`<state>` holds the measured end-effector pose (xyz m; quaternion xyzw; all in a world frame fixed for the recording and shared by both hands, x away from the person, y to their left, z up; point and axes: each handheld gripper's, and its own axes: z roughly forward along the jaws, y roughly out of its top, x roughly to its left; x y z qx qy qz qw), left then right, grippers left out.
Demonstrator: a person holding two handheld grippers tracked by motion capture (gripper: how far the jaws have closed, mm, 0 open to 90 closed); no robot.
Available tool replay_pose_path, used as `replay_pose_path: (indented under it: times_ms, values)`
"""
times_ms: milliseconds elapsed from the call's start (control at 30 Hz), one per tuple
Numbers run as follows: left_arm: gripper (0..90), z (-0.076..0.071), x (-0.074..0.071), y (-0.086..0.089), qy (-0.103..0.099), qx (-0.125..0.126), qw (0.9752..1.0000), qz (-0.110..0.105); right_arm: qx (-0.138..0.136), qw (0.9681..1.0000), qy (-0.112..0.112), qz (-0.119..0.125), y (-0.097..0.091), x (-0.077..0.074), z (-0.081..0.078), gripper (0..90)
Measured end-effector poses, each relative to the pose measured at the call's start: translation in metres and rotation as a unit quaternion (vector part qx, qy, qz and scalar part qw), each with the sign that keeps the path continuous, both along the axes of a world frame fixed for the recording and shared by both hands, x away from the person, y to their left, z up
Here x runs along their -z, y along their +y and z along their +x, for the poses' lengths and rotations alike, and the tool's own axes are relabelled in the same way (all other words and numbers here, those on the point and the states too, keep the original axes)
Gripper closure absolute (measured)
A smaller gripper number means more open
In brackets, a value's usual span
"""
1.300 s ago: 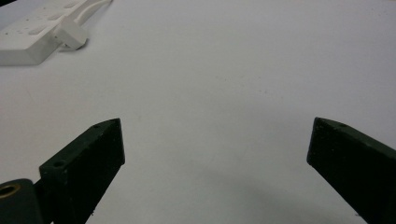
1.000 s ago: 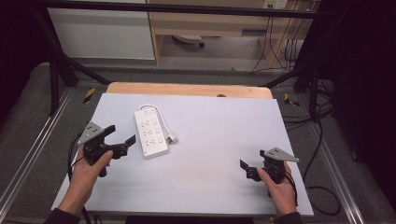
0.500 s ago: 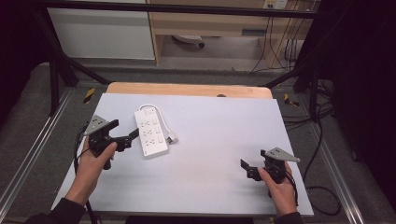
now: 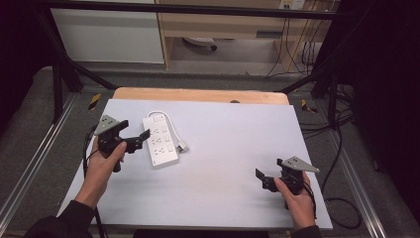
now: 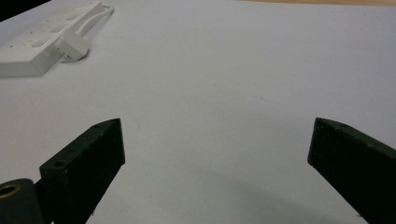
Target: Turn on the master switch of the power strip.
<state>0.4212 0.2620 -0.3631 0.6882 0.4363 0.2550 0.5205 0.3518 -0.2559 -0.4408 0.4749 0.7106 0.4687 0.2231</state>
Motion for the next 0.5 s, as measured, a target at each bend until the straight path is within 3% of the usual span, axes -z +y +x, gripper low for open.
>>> replay_pose_path:
  times_ms: [500]
  values:
    - [6.6, 0.025, -0.002, -0.014, 0.003, 0.001, 0.9999, 0.012, -0.011, 0.9999, -0.005, 0.004, -0.001, 0.0, 0.001, 3.1]
